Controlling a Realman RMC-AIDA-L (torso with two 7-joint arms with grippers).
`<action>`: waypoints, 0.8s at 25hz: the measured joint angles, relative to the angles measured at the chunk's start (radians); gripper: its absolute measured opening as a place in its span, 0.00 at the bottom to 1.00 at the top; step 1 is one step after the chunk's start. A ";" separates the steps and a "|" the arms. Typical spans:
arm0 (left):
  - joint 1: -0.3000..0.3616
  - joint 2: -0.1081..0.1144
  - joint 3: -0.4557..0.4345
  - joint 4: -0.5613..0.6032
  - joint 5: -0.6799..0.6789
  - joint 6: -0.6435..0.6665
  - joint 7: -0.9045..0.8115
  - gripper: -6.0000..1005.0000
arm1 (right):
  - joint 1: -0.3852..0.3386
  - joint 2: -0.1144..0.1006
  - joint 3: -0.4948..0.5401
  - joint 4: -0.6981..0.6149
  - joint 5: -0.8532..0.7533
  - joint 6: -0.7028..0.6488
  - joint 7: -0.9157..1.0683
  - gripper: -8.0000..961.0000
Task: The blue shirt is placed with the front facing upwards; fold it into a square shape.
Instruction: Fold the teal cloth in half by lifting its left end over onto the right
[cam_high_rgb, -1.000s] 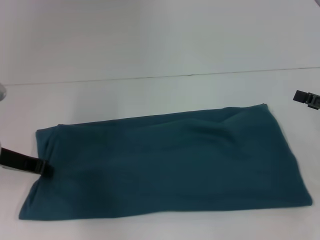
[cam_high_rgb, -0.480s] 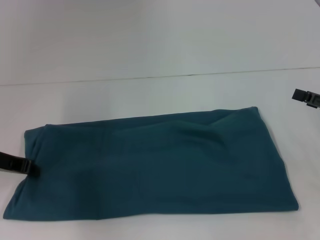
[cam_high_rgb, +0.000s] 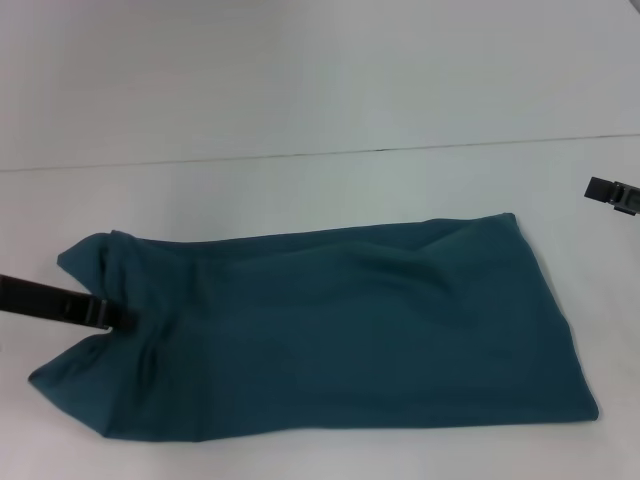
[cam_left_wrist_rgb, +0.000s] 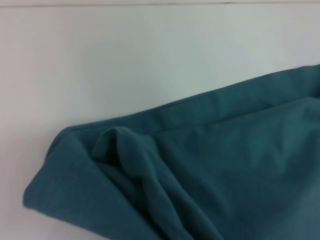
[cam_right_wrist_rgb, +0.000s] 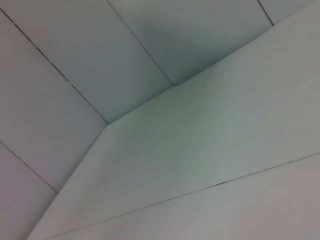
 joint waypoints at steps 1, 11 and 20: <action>0.000 0.001 0.000 0.000 -0.012 0.005 0.003 0.06 | -0.001 0.000 0.000 0.000 0.000 0.000 0.000 0.96; -0.001 -0.002 -0.001 0.006 -0.198 0.089 0.033 0.06 | -0.002 0.001 -0.004 0.002 0.000 -0.006 -0.010 0.96; -0.027 -0.013 0.010 0.032 -0.360 0.210 0.029 0.06 | 0.000 0.007 -0.010 0.007 -0.003 -0.009 -0.034 0.96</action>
